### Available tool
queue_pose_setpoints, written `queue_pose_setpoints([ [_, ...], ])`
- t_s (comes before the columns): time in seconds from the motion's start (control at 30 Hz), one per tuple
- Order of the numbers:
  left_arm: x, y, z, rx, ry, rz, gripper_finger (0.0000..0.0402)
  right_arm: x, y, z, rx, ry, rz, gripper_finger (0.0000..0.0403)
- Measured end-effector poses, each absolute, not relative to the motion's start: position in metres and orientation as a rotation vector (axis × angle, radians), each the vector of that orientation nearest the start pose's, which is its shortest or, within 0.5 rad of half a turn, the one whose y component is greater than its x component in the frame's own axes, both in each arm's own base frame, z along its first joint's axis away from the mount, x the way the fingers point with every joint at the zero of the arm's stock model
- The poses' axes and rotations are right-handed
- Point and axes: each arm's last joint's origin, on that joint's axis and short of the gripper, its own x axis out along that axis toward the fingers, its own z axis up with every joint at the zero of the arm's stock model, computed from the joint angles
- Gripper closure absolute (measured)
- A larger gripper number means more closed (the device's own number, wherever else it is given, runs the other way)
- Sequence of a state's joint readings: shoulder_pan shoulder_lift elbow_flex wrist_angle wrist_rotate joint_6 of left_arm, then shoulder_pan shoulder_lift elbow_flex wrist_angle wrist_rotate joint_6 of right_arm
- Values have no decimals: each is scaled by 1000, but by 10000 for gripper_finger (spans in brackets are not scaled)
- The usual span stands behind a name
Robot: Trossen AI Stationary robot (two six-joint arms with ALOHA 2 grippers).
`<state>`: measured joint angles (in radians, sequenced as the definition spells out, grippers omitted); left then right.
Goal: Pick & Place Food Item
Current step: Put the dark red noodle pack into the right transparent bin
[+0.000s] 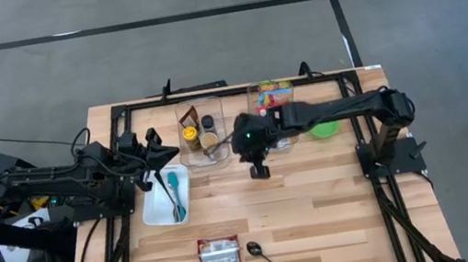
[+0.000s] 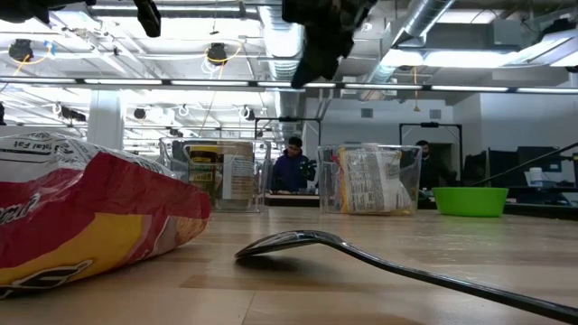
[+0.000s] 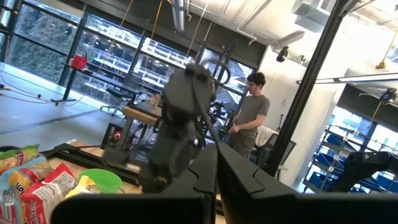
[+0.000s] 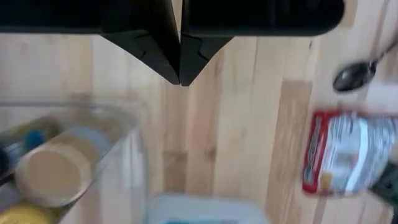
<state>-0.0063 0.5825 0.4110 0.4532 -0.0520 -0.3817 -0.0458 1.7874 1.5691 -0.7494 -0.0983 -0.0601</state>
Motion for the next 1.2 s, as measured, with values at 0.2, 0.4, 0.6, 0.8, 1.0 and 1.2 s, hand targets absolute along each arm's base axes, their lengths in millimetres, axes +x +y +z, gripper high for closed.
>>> queue_pose_setpoints([
  [0.2, 144, 1, 293, -387, -287, -9, 398, 380, 16, 258, -59, 1004, 86, 403],
  [0.4, 144, 1, 293, -387, -286, -9, 398, 375, 43, 243, -87, 952, 130, 403],
  [0.6, 144, 1, 293, -387, -286, -9, 398, 363, 60, 254, -107, 866, 162, 403],
  [0.8, 144, 1, 293, -387, -287, -9, 398, 332, 65, 268, -93, 770, 123, 403],
  [1.0, 144, 1, 293, -387, -286, -9, 398, 295, 70, 273, 30, 722, 69, 403],
  [1.2, 144, 1, 293, -387, -286, -9, 398, 265, 85, 274, 153, 721, 59, 403],
])
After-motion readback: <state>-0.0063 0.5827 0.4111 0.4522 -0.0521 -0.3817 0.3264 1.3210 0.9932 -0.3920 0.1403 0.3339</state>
